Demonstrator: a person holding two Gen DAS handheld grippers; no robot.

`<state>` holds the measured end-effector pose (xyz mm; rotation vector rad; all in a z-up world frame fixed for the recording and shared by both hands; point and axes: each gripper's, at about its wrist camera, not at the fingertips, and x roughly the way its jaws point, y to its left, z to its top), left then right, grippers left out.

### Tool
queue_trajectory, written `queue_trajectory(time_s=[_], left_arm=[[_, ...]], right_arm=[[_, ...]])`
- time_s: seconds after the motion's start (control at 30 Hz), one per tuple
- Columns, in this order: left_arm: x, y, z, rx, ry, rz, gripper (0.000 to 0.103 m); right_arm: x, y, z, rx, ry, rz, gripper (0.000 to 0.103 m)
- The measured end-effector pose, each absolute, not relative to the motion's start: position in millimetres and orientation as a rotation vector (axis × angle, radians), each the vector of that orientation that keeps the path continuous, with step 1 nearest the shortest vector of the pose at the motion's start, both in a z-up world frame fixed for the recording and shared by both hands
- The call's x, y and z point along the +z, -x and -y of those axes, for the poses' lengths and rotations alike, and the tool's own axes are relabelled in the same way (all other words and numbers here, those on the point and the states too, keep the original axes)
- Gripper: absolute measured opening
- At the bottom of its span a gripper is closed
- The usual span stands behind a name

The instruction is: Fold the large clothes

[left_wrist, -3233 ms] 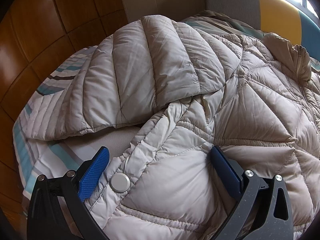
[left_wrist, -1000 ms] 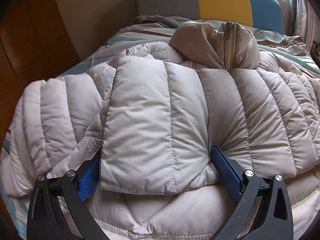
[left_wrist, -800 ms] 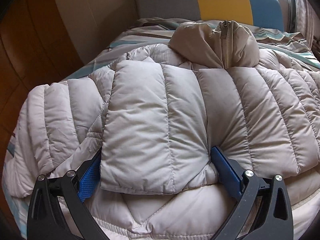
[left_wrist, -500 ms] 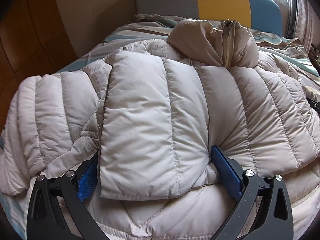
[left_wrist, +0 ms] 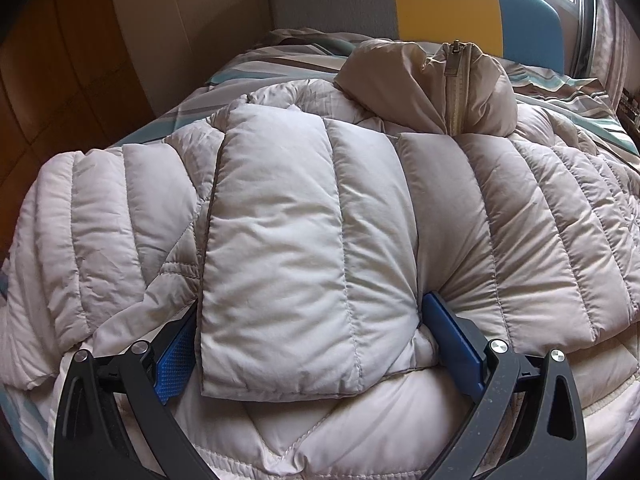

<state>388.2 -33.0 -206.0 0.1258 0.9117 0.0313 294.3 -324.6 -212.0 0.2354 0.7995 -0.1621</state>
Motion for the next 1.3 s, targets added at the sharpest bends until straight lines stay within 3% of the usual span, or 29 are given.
queue_trajectory(time_s=[0.1, 0.23, 0.5, 0.93, 1.3], left_arm=[[-206.3, -386.1, 33.7, 0.021, -0.107, -0.914, 0.100], [-205.2, -384.1, 34.0, 0.019, -0.102, -0.919, 0.100], [-176.9, -364.0, -4.3, 0.001, 0.021, -0.892, 0.100], [-140.5, -301.1, -176.0, 0.370, 0.250, -0.785, 0.100], [-172.0, -244.5, -313.9, 0.685, 0.630, -0.789, 0.100]], right_arm=[[-233.3, -298.9, 333.7, -0.168, -0.286, -0.852, 0.050], [-233.8, -299.6, 327.0, -0.202, -0.221, -0.848, 0.052], [-233.7, -298.6, 319.8, -0.271, -0.155, -0.844, 0.066], [-231.7, -301.8, 316.2, -0.307, -0.134, -0.844, 0.076], [-232.1, -301.9, 319.2, -0.309, -0.143, -0.846, 0.080]])
